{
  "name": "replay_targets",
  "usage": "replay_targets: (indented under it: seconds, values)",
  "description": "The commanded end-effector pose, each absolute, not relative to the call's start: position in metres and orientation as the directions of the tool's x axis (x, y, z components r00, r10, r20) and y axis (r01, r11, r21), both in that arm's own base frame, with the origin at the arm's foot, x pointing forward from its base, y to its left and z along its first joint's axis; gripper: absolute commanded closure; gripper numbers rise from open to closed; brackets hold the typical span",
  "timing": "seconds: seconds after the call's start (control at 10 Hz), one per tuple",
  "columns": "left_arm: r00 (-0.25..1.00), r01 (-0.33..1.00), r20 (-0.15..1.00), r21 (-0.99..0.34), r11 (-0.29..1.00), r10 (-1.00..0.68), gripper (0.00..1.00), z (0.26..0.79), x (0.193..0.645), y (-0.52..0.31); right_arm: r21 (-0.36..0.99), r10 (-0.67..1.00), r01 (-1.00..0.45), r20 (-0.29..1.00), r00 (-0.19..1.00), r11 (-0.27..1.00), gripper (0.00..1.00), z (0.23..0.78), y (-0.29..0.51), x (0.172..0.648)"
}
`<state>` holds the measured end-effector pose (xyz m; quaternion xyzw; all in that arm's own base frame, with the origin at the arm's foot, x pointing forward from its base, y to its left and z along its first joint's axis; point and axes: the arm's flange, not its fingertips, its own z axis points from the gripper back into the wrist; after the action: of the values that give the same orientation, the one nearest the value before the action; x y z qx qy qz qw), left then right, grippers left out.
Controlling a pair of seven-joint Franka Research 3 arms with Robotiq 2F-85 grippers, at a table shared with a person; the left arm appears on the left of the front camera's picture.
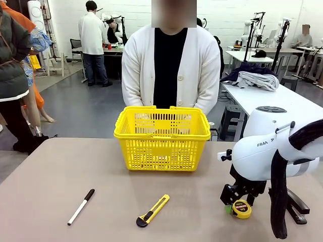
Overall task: Place the items the person wants into the basket.
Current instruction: Pick up the item the person points to and place it in the Market Basket.
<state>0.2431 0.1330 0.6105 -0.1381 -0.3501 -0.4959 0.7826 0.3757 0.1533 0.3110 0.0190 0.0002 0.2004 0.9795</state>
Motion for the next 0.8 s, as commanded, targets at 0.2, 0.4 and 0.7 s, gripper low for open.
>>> replay_targets:
  seconds: [0.2, 0.4, 0.7]
  values:
    - [0.279, 0.866, 0.679, 0.128, 0.484, -0.679, 0.00, 0.6109, 0.2437, 0.1325, -0.017, 0.407, -0.406, 0.019, 0.913, 0.914, 0.46, 0.2942, 0.1434, 0.3536]
    - [0.279, 0.866, 0.679, 0.128, 0.484, -0.679, 0.00, 0.6109, 0.2437, 0.1325, -0.021, 0.411, -0.411, 0.013, 0.912, 0.912, 0.93, 0.2934, 0.1440, 0.3535]
    - [0.279, 0.866, 0.679, 0.128, 0.484, -0.679, 0.00, 0.6109, 0.2437, 0.1325, -0.024, 0.422, -0.421, 0.011, 0.907, 0.907, 1.00, 0.2926, 0.1456, 0.3526]
